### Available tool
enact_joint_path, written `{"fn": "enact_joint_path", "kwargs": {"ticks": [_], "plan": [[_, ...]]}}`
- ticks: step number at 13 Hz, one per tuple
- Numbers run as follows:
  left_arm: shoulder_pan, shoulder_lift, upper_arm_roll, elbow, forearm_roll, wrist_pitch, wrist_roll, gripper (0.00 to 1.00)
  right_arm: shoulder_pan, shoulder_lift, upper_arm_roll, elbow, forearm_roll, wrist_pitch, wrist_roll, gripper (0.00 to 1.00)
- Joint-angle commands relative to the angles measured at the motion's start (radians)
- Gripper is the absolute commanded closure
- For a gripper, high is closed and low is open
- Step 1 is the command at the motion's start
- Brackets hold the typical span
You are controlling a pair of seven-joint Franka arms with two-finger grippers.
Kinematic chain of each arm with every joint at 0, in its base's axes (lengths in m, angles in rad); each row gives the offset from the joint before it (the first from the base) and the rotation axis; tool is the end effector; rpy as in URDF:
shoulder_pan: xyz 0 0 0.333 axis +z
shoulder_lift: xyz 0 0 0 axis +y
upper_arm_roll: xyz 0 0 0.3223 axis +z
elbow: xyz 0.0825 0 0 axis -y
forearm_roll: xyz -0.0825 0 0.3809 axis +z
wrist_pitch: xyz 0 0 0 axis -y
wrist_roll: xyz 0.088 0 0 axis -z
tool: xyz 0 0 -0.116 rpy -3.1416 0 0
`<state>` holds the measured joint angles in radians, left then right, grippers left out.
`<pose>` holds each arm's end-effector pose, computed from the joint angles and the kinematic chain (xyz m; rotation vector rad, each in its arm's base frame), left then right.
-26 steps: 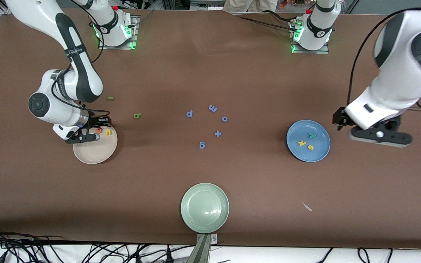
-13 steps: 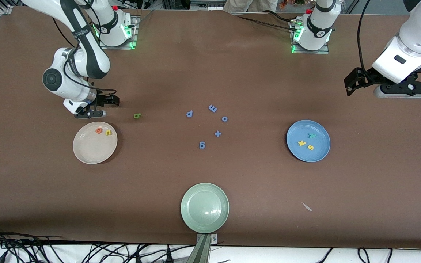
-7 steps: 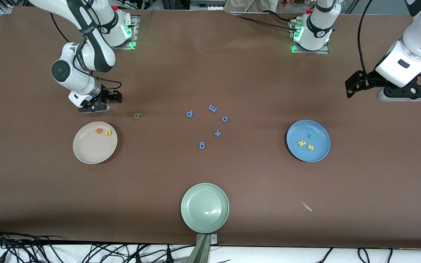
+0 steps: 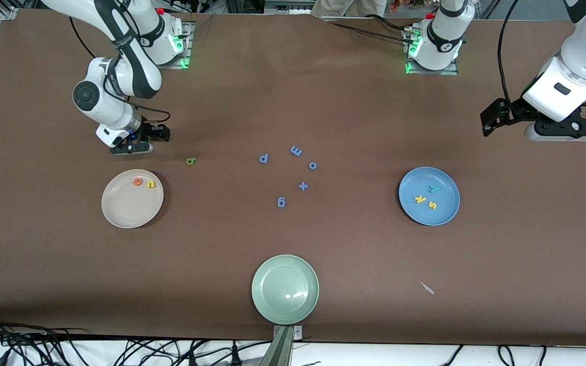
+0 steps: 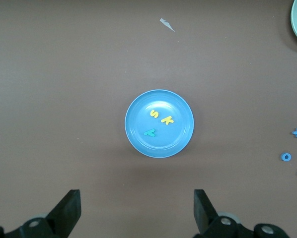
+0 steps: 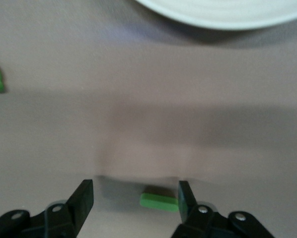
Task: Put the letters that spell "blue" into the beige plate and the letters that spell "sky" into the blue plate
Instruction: 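Carry the green bar into the beige plate and open the right gripper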
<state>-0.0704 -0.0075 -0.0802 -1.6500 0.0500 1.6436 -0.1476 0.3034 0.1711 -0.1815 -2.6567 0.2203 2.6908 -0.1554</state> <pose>0.5486 -0.0779 0.5951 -3.0918 0.0102 -0.0132 0.4016 0.0390 0.1739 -3.0793 -0.1126 0.1998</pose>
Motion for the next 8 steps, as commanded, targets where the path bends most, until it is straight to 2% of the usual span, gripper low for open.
{"fn": "enact_joint_path", "kwargs": {"ticks": [1, 4, 8], "plan": [[0.003, -0.015, -0.004, -0.011, 0.004, 0.005, 0.002, 0.0, 0.0, -0.041, 0.0, -0.054, 0.013, 0.033, -0.012, 0.23], [-0.005, -0.015, -0.004, -0.011, 0.004, 0.004, 0.0, 0.0, 0.0, -0.041, 0.0, -0.071, 0.013, 0.052, -0.013, 0.24], [-0.005, -0.015, -0.004, -0.011, 0.004, 0.004, 0.002, 0.0, -0.001, -0.039, -0.001, -0.081, 0.013, 0.066, -0.035, 0.49]]}}
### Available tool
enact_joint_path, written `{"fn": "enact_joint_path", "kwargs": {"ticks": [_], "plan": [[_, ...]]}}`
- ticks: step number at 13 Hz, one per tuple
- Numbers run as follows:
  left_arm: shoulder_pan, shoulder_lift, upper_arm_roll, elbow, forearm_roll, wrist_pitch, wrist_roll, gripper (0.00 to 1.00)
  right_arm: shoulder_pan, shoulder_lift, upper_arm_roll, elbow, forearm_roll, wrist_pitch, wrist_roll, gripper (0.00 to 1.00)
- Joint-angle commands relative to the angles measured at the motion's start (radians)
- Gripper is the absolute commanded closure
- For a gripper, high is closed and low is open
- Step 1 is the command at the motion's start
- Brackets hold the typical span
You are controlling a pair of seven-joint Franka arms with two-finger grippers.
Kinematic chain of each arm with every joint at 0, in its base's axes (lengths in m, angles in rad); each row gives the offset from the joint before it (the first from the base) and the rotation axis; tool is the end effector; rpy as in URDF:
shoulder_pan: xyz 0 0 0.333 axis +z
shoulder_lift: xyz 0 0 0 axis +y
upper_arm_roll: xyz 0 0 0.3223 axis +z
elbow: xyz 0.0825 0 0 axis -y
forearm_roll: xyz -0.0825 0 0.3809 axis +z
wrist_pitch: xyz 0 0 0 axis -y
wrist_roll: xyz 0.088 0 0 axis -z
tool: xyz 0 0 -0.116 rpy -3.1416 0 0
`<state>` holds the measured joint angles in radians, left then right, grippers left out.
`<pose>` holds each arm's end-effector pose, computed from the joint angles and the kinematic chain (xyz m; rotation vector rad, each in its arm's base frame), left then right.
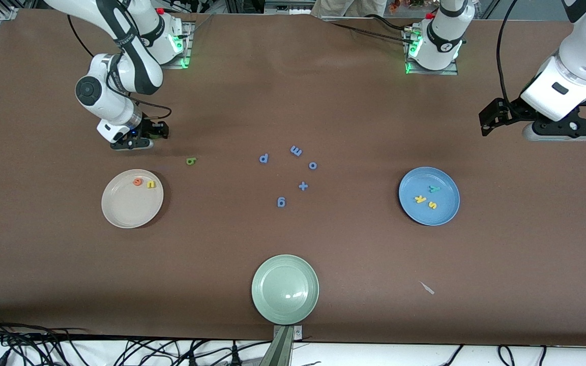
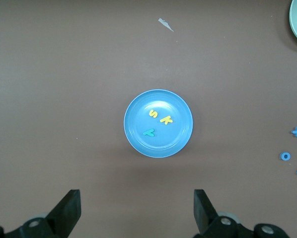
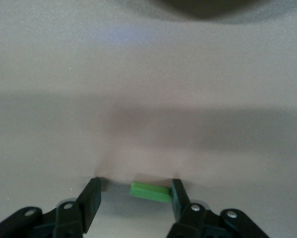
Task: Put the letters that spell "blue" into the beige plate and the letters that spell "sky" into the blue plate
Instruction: 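Carry the green bar into the beige plate and open the right gripper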
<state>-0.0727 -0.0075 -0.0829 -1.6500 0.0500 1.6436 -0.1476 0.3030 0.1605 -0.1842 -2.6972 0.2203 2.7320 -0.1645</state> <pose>0.5482 -0.0806 0.5951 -3.0918 0.0179 -0.0134 0.3899 0.0350 0.1704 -3.0854 -0.1179 0.1828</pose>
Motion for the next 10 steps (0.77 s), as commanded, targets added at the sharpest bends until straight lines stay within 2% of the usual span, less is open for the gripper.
{"fn": "enact_joint_path", "kwargs": {"ticks": [1, 3, 4, 8, 10], "plan": [[-0.004, -0.015, -0.002, -0.011, 0.004, 0.004, 0.002, 0.0, -0.001, -0.027, 0.002, -0.045, 0.013, 0.032, -0.026, 0.58], [-0.004, -0.017, -0.005, -0.011, 0.004, 0.002, 0.002, 0.0, -0.001, -0.027, 0.002, -0.046, 0.013, 0.035, -0.026, 0.73], [-0.004, -0.015, -0.012, -0.01, 0.004, 0.004, 0.0, 0.0, -0.001, -0.027, 0.002, -0.046, 0.013, 0.035, -0.027, 0.76], [-0.007, -0.014, -0.02, 0.001, 0.007, 0.004, 0.003, 0.0, -0.001, -0.033, -0.004, -0.014, 0.013, 0.028, -0.03, 0.76], [-0.006, -0.014, -0.035, 0.003, 0.007, 0.004, 0.0, 0.0, -0.001, -0.042, -0.014, 0.064, 0.013, -0.062, -0.029, 0.76]]}}
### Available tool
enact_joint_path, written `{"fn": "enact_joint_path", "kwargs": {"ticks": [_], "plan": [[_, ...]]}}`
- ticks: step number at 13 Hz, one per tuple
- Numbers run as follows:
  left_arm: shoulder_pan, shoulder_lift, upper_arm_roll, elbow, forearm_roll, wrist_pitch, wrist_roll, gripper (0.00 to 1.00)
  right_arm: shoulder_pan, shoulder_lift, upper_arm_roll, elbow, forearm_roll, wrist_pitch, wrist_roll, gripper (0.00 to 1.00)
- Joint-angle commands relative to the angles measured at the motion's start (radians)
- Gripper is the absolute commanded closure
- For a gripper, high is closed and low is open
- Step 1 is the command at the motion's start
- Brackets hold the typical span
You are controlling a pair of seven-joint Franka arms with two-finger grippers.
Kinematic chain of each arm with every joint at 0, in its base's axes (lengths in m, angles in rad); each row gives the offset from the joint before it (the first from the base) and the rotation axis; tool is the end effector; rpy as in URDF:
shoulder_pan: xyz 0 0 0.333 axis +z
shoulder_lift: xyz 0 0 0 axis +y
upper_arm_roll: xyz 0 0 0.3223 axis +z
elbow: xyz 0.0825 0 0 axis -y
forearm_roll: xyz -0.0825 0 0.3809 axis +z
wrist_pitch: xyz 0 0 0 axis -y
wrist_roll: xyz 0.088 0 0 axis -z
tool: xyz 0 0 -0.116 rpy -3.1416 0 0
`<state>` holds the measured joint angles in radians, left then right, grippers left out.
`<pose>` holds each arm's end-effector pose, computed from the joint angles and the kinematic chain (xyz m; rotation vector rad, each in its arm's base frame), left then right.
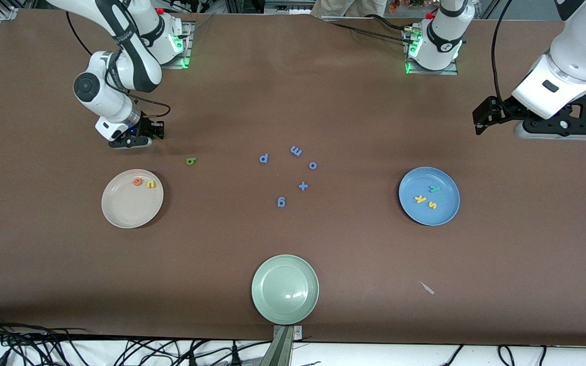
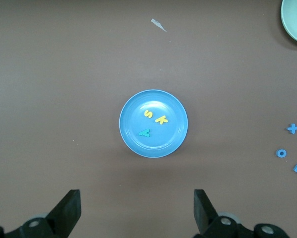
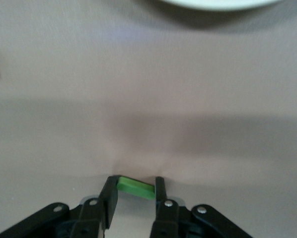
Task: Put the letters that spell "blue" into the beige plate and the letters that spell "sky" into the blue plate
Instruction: 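Carry the green bar into the beige plate and open the right gripper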
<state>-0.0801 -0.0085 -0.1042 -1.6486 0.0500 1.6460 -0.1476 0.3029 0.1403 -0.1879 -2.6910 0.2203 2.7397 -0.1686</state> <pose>0.5457 -0.0964 0.5966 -3.0918 0.0623 -0.0219 0.3969 0.0347 0.1805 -3.0833 -0.1198 0.1306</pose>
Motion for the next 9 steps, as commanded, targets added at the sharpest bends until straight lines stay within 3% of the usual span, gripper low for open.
{"fn": "enact_joint_path", "kwargs": {"ticks": [1, 5, 9], "plan": [[0.002, -0.013, -0.017, 0.001, 0.007, 0.0, -0.003, 0.0, -0.001, -0.022, -0.015, 0.119, 0.01, -0.156, -0.023, 0.76], [0.003, -0.014, -0.017, 0.001, 0.007, -0.014, -0.003, 0.0, -0.016, 0.028, -0.056, 0.438, -0.051, -0.509, -0.022, 0.76], [0.003, -0.014, -0.017, 0.003, 0.007, -0.015, -0.003, 0.0, -0.047, 0.16, -0.085, 0.595, -0.073, -0.543, -0.043, 0.74]]}}
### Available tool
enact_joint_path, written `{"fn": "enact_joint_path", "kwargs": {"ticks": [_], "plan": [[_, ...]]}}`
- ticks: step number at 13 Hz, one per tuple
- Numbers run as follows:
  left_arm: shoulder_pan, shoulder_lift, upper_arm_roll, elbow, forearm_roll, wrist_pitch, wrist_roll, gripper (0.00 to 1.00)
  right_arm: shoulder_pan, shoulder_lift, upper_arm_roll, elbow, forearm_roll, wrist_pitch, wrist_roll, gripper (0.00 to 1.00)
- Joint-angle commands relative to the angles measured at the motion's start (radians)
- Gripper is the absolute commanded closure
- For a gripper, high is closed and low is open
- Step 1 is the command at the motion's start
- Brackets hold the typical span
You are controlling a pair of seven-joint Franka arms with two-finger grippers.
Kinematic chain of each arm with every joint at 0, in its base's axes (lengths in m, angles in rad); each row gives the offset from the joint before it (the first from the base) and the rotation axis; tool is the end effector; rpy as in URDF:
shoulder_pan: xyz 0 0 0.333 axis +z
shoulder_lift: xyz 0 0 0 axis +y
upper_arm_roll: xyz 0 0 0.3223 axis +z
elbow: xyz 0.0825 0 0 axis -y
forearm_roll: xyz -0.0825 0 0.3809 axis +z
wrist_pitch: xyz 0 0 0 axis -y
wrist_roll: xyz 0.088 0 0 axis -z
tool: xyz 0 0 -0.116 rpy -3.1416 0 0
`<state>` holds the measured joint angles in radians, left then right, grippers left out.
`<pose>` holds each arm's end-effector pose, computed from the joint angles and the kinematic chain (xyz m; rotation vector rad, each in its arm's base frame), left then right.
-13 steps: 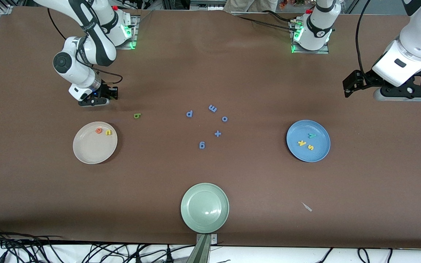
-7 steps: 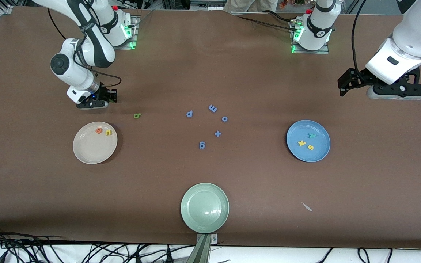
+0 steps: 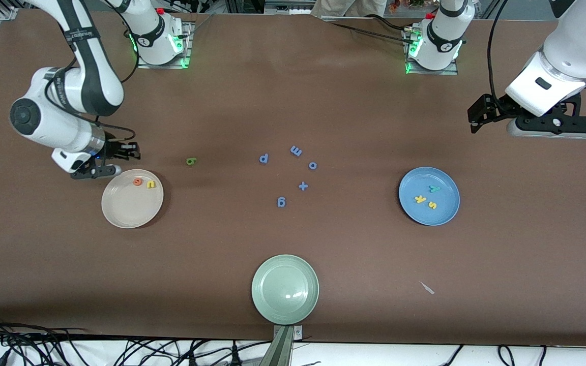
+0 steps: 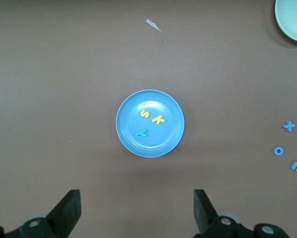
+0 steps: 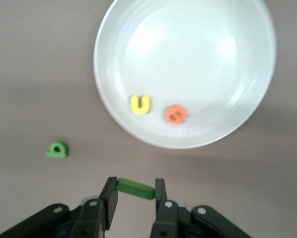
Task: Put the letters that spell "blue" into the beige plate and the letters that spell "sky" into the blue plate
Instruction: 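Carry the green bar into the beige plate and open the right gripper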
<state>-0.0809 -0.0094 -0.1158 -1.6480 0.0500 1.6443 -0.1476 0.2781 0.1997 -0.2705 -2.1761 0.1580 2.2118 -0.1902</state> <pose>0.5441 -0.1031 0.5972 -3.0912 0.0814 -0.0221 0.5367 0.0109 0.2902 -3.0506 -0.1441 0.2253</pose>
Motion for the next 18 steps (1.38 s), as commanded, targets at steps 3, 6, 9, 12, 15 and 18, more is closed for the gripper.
{"fn": "enact_joint_path", "kwargs": {"ticks": [3, 6, 9, 12, 15, 18], "plan": [[0.004, -0.014, -0.005, 0.002, 0.007, -0.017, -0.003, 0.0, -0.049, 0.187, -0.003, 0.127, -0.009, 0.044, -0.022, 0.69], [0.004, -0.014, -0.004, 0.004, 0.007, -0.02, -0.004, 0.0, -0.062, 0.239, -0.001, 0.208, 0.001, 0.056, -0.008, 0.31], [0.004, -0.012, -0.005, 0.004, 0.007, -0.02, -0.003, 0.0, -0.046, 0.231, 0.005, 0.213, 0.009, -0.013, 0.072, 0.24], [0.004, -0.014, -0.004, 0.004, 0.007, -0.021, -0.004, 0.0, -0.039, 0.199, 0.052, 0.208, 0.009, -0.072, 0.191, 0.24], [0.004, -0.014, -0.005, 0.004, 0.007, -0.021, -0.003, 0.0, -0.039, 0.166, 0.124, 0.174, 0.041, -0.063, 0.302, 0.24], [0.004, -0.014, -0.004, 0.004, 0.007, -0.023, -0.003, 0.0, -0.039, 0.123, 0.227, 0.122, 0.043, -0.022, 0.473, 0.24]]}}
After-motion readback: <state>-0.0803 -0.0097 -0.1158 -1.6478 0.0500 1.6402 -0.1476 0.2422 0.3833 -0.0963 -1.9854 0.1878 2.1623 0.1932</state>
